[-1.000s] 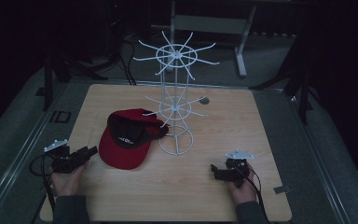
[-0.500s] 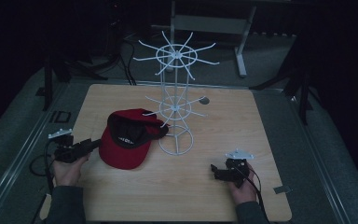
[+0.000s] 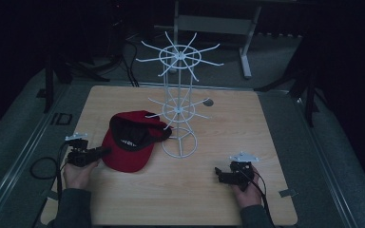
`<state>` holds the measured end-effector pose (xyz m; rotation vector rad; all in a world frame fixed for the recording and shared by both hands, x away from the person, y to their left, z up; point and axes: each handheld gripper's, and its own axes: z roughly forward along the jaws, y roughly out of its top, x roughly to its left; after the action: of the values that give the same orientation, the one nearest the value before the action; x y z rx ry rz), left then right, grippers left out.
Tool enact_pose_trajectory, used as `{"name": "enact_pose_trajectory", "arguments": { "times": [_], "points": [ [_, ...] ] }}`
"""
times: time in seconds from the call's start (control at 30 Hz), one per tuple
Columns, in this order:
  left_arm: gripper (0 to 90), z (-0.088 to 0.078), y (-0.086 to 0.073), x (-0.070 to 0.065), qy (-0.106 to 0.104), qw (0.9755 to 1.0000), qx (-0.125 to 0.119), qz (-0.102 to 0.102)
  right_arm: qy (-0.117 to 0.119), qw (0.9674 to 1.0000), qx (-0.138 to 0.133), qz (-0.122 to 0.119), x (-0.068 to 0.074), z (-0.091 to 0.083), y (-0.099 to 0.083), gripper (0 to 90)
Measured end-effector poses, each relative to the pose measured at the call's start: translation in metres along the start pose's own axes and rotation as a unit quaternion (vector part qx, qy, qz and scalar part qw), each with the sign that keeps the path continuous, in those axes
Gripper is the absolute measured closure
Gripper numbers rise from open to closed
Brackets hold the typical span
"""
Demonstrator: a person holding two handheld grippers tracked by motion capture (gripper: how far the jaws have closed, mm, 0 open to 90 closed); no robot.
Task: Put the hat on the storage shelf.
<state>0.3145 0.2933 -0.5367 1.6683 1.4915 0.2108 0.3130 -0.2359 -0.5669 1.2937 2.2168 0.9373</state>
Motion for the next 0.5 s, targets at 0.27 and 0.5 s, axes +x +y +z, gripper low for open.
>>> {"name": "enact_pose_trajectory", "arguments": {
  "times": [0.27, 0.5],
  "points": [
    [74.4, 0.000, -0.017, -0.013, -0.062, 0.9972, 0.041, 0.004, 0.000, 1.0000, 0.000, -0.001, 0.000, 0.000, 0.000, 13.4],
    [62.1, 0.013, -0.011, -0.021, -0.068, 0.9954, 0.065, 0.017, 0.000, 1.0000, 0.000, -0.001, 0.000, 0.000, 0.000, 13.4]
  ]
}}
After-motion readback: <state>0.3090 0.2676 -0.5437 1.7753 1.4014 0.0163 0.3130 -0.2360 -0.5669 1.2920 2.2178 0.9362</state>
